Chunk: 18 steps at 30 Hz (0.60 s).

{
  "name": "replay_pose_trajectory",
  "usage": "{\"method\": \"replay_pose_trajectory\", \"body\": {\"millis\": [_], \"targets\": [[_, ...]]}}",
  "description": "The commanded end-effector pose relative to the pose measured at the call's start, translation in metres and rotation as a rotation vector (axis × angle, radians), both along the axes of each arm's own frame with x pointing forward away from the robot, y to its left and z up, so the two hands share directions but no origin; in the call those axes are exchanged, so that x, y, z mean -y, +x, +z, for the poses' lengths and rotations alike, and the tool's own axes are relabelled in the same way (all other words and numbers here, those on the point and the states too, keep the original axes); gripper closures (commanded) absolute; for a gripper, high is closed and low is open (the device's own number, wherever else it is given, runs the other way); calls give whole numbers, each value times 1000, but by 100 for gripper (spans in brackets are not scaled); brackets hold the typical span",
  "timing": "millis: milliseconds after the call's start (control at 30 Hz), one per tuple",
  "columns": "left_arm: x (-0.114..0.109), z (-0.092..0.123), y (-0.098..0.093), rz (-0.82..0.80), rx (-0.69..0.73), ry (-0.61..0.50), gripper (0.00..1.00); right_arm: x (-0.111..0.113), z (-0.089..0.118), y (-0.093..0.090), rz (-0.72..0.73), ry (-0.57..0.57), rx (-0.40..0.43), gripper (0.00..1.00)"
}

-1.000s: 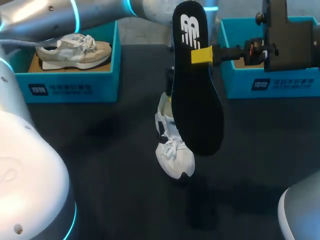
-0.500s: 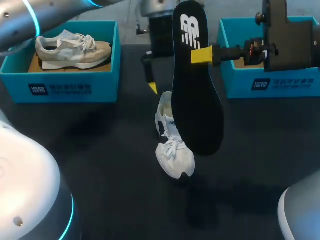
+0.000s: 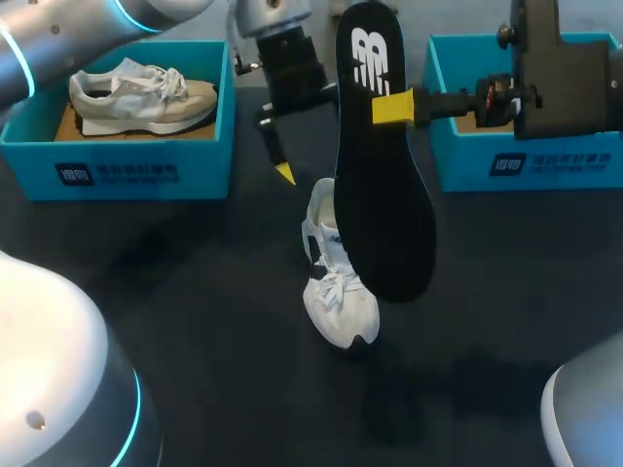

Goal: Take the shoe out of the shoebox, open the shoe tongue, remove and reinsert the insole, then place the shoe into the shoebox

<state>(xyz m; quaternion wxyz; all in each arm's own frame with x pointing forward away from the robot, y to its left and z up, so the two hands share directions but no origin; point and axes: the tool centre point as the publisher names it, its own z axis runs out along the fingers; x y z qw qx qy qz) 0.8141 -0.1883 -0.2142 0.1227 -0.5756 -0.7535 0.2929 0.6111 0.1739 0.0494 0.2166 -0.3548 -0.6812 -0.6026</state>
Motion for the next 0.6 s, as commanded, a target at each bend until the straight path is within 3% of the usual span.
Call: {"method": "replay_pose_trajectory", "body": {"millis": [33,167,600], "targets": [[-4,0,-3,40,6,-68,0,-2,0,1,1,0,-1,100],[-10,9,-2,87,48,-204,0,-2,0,1,1,0,-1,100],[-14,50,4,144,169,-562,0,10,6,32,13,102,-182,100]]}}
